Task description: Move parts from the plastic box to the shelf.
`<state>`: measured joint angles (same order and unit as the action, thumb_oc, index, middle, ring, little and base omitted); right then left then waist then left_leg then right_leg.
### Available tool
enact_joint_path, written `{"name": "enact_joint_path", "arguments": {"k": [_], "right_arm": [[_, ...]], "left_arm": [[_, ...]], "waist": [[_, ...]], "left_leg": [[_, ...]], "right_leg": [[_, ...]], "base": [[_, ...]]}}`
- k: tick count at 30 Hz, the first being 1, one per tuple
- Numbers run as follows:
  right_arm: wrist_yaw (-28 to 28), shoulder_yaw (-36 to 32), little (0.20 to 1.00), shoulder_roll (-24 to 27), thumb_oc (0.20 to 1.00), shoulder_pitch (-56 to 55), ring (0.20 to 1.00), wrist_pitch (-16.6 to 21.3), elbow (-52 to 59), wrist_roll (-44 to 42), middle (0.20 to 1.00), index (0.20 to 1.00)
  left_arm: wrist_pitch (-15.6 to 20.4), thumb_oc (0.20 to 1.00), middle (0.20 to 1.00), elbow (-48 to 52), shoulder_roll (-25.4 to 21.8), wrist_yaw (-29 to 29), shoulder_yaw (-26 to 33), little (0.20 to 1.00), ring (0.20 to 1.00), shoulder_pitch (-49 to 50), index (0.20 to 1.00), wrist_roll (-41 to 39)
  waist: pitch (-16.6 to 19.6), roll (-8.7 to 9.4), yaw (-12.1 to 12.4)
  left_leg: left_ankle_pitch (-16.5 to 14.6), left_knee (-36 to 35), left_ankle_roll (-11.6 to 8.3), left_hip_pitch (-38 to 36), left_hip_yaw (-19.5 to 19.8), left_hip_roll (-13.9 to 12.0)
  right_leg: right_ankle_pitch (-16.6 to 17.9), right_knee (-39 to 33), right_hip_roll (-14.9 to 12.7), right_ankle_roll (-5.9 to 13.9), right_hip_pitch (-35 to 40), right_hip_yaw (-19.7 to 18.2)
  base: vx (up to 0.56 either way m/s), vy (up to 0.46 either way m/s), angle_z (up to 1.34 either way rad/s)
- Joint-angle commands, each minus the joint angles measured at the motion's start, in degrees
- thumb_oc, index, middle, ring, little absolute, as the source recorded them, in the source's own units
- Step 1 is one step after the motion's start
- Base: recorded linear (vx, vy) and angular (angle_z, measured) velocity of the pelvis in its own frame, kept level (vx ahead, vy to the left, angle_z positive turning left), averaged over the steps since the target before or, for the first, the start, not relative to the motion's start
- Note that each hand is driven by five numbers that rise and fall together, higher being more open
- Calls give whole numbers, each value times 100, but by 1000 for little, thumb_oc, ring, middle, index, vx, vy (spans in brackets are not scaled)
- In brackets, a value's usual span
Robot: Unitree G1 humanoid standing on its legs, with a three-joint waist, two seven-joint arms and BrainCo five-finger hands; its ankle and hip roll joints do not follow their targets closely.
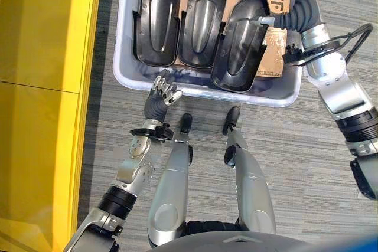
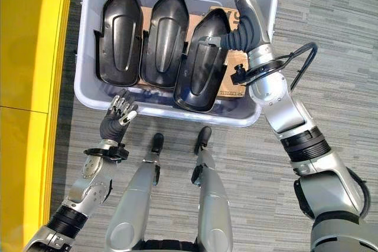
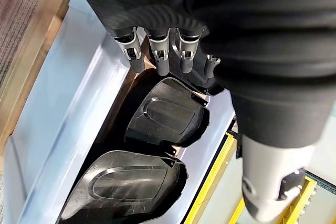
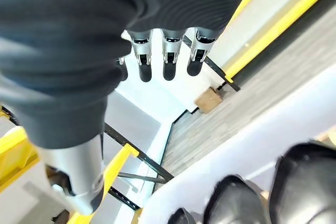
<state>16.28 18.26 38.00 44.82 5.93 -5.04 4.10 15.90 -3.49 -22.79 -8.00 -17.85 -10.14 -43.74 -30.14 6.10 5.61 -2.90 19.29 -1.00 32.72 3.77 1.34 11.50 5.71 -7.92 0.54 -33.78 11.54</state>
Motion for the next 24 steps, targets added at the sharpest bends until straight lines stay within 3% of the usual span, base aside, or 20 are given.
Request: {"name": "enact_joint_path", "arguments": {"k": [1, 3, 4, 9, 24], "right_arm": [[266, -30, 1000, -30, 1000, 83, 1000, 289, 240, -91, 1000, 1000], [344, -74, 1000, -257, 1000, -39, 1000, 333, 104, -298, 1000, 1000], [483, -156, 1000, -615, 1000, -198, 1000, 427, -172, -730, 1000, 1000], [784, -250, 1000, -1026, 1000, -289, 1000, 422, -717, -979, 1000, 1000], [1410, -623, 1000, -1438, 1000, -790, 1000, 274, -1560, -815, 1000, 1000]], "left_arm": [[182, 1000, 1000, 659, -20, -81, 218, 1000, 1000, 355, 1000, 219], [191, 1000, 1000, 646, -14, -99, 194, 1000, 1000, 362, 1000, 209], [210, 1000, 1000, 643, -7, -148, 153, 1000, 1000, 375, 1000, 179], [253, 1000, 1000, 585, 19, -236, 107, 1000, 1000, 403, 1000, 167], [325, 1000, 1000, 538, 53, -345, 20, 1000, 1000, 429, 1000, 214]], "waist": [[138, -177, 24], [155, -190, 23], [160, -211, 23], [155, -271, 29], [105, -383, -43]], "left_leg": [[186, -331, -63, 104, 67, -279], [187, -328, -59, 114, 66, -273], [179, -295, -52, 125, 67, -263], [166, -253, -44, 170, 49, -249], [116, -117, -2, 305, 9, -206]], "right_leg": [[-750, 714, -452, 575, 370, -309], [-751, 724, -456, 576, 359, -312], [-756, 733, -460, 572, 362, -323], [-750, 753, -482, 581, 340, -322], [-755, 850, -497, 591, 222, -389]], "base": [[0, 0, 0], [0, 0, 0], [0, 0, 0], [0, 0, 0], [4, 5, -2]]}}
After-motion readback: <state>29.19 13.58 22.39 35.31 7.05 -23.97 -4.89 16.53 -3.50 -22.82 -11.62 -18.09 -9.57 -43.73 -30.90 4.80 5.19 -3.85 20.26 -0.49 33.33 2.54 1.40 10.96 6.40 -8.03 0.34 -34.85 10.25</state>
